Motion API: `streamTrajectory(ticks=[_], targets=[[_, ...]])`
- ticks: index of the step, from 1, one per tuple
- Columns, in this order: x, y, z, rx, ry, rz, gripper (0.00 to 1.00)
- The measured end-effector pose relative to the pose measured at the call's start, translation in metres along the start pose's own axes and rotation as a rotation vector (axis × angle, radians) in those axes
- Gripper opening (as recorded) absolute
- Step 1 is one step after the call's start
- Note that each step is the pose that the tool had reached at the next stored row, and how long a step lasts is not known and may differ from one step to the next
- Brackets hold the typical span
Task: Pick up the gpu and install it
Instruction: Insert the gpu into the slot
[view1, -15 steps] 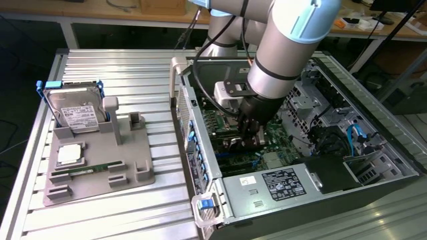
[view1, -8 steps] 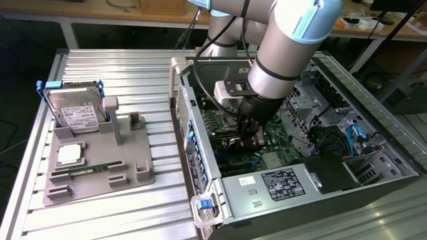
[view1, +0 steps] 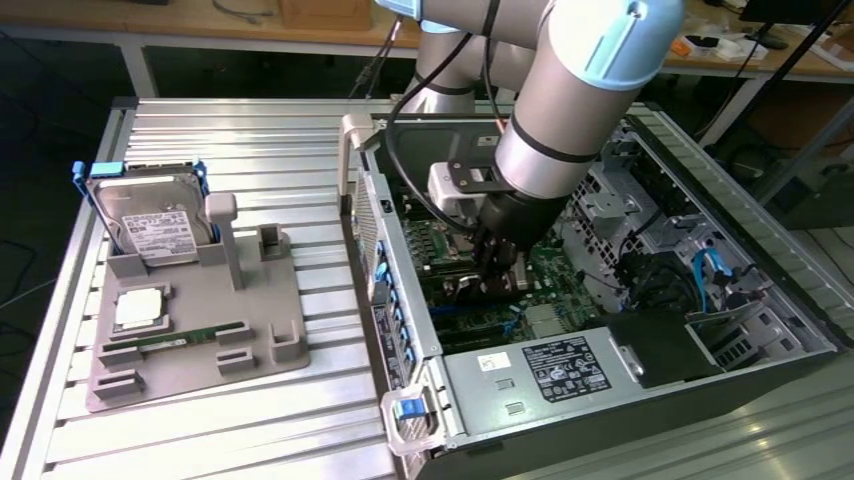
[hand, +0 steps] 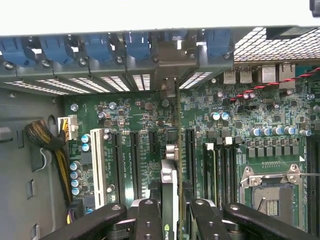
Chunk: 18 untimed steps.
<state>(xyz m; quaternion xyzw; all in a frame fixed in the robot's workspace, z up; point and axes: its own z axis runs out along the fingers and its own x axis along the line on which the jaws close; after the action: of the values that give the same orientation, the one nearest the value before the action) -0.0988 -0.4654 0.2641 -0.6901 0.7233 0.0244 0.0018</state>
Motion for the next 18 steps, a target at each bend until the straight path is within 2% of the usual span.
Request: streamTrajectory(ticks=[2, 3, 18], targets=[[0.0000, 0.0000, 0.0005, -0.0002, -0.0048, 0.000, 0.27], [-0.0001, 0.0000, 0.0006, -0.0002, -0.0052, 0.000, 0.27], [0.0003, -0.0001, 0.0077, -0.0004, -0.0055, 0.000, 0.27]])
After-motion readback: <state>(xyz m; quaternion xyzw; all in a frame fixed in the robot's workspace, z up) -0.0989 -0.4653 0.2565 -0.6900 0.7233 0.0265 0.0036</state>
